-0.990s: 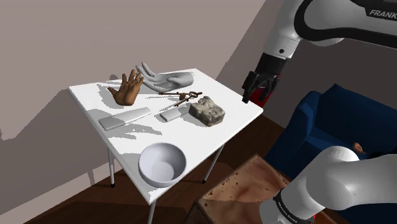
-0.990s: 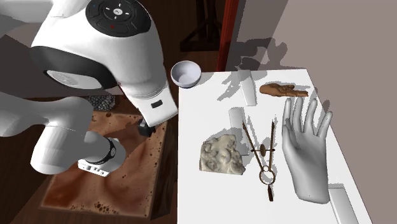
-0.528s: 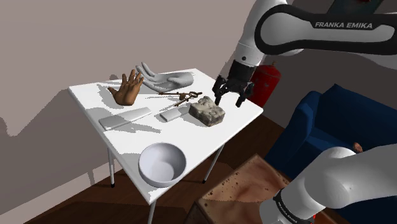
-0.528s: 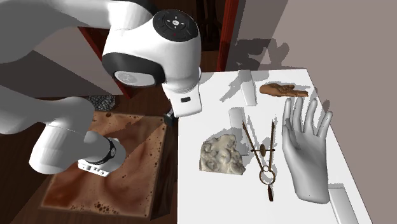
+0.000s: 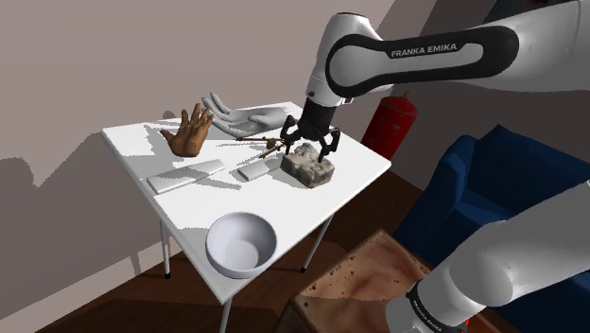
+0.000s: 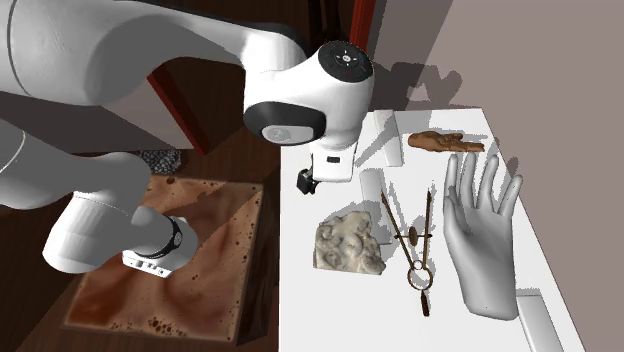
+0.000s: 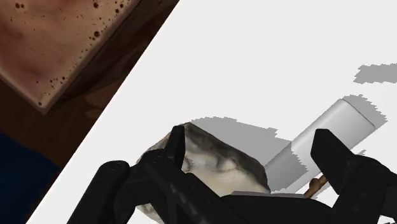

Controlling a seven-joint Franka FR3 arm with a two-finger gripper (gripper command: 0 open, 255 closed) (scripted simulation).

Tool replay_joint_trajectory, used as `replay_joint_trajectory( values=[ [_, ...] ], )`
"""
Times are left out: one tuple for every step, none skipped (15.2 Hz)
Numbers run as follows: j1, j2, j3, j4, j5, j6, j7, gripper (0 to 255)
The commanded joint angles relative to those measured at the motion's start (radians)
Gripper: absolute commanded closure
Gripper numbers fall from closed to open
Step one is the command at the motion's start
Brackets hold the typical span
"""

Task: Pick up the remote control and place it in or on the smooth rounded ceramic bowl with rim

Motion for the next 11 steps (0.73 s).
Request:
replay_joint_trajectory(
  values=[
    [-0.015, 0.087, 0.027, 0.044, -0.034, 0.046, 0.11, 0],
    [-0.022, 0.128, 0.035, 0.068, -0.053, 0.063, 0.16, 0],
    [-0.027, 0.169, 0.041, 0.092, -0.075, 0.078, 0.211, 0],
    [-0.03, 0.21, 0.045, 0.118, -0.097, 0.091, 0.261, 0],
    [-0.032, 0.251, 0.047, 0.145, -0.12, 0.102, 0.311, 0],
    [-0.032, 0.292, 0.046, 0.173, -0.144, 0.112, 0.36, 0],
    [-0.031, 0.332, 0.044, 0.203, -0.167, 0.12, 0.408, 0],
    [-0.029, 0.372, 0.039, 0.233, -0.189, 0.126, 0.455, 0],
    [-0.025, 0.411, 0.032, 0.264, -0.211, 0.131, 0.501, 0],
    [-0.019, 0.449, 0.023, 0.295, -0.231, 0.135, 0.544, 0],
    [-0.014, 0.487, 0.013, 0.328, -0.25, 0.137, 0.586, 0]
  ],
)
